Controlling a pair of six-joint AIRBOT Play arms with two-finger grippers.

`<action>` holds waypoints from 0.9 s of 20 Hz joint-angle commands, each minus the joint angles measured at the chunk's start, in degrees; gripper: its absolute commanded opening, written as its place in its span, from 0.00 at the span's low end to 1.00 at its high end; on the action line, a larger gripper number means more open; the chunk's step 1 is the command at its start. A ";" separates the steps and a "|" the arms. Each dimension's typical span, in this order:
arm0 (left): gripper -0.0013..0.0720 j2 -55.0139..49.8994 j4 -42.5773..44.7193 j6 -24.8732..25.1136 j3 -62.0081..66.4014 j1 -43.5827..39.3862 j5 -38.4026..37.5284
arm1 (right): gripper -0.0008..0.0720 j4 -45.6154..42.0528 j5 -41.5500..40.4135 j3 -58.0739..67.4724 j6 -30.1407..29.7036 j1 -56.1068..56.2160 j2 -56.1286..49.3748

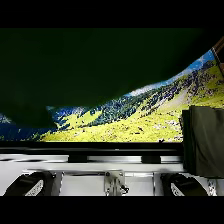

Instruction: Fold the shirts.

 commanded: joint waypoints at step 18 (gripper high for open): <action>0.06 -23.52 14.21 -9.22 -40.04 -0.02 20.85 | 0.11 -14.34 -11.34 -19.26 10.45 -2.36 -40.50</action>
